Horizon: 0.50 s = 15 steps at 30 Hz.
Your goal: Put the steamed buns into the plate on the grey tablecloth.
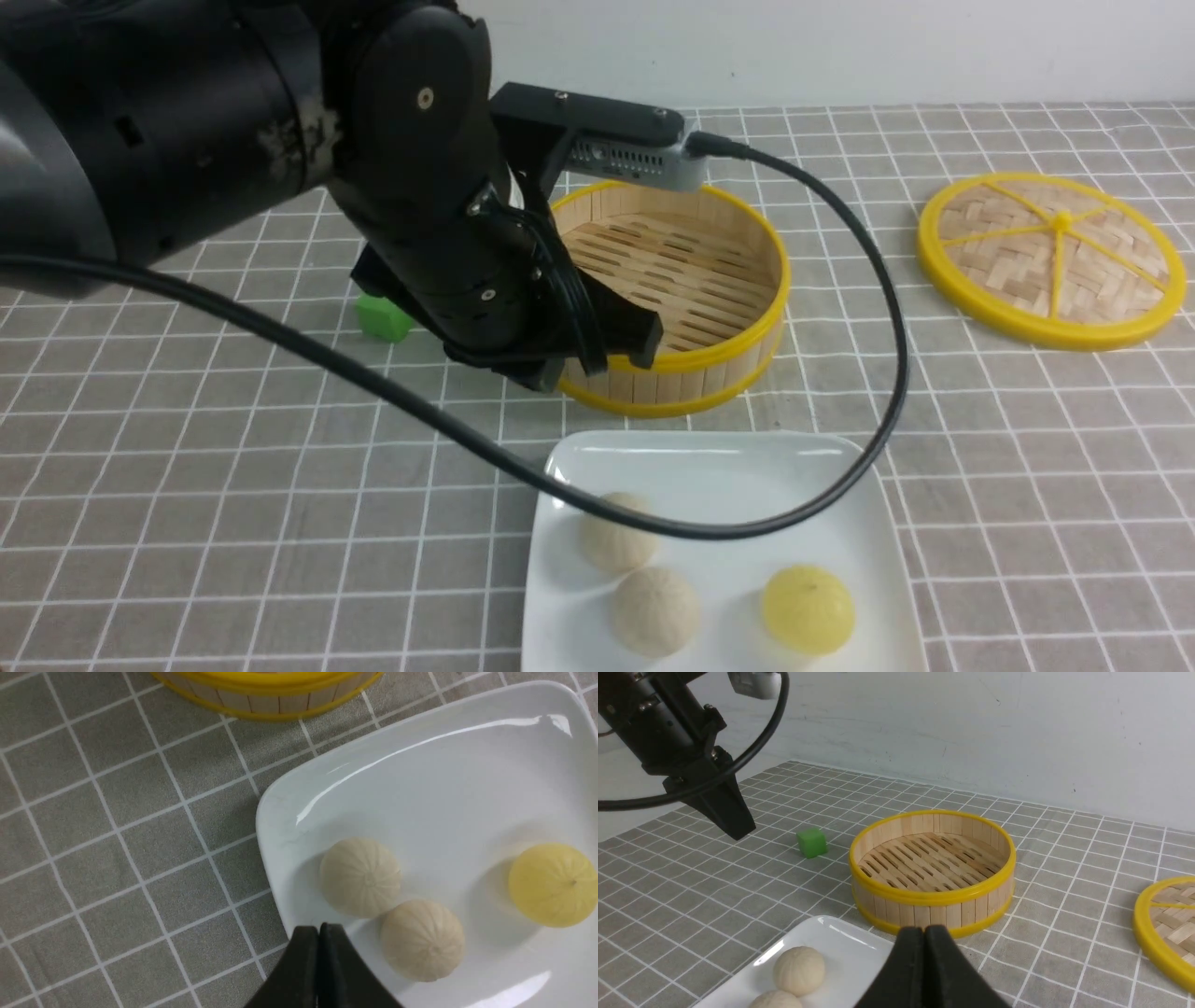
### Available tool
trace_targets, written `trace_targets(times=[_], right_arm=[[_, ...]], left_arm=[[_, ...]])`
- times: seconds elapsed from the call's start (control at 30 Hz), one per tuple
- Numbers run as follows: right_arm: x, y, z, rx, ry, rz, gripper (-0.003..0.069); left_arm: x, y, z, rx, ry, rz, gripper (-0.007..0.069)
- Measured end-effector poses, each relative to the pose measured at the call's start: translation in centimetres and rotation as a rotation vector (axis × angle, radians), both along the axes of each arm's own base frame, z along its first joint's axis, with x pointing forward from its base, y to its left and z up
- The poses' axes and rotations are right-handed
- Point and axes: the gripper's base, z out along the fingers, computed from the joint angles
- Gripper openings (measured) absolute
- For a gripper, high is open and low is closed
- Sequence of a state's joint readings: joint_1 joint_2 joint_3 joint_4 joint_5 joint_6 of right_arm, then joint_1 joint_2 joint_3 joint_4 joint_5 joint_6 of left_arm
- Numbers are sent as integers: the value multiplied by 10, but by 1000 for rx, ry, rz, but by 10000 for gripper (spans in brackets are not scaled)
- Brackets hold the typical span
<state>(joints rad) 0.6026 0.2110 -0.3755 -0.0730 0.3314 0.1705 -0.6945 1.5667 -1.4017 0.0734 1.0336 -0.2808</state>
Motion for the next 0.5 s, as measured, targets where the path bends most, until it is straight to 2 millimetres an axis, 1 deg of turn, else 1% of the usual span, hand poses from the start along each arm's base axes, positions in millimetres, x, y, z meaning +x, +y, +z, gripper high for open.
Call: trace_targets(times=[0.1,0.2,0.23,0.33,0.4,0.43,0.5], right_arm=[[0,0,-2,0,2,0,0],[-2,-2,-14,-4,8,-14,3],[-2,-3,-15,-3,6,-17,3],[0,-8,-45,-27,46,-116,6],[0,-13,-69,-41,76,-199,9],[0,-14,-75,-44,84,-221,10],[1,-19,-94,-59,106,-298,10]], left_arm=[[-1,1,0,7,9,4,20],[-1,1,-1,10,20,15,22],[-1,1,-1,11,21,15,22],[-1,1,-1,10,22,17,22],[-1,1,-1,6,14,17,22],[0,1,0,6,9,16,22],[1,1,0,5,-9,14,22]])
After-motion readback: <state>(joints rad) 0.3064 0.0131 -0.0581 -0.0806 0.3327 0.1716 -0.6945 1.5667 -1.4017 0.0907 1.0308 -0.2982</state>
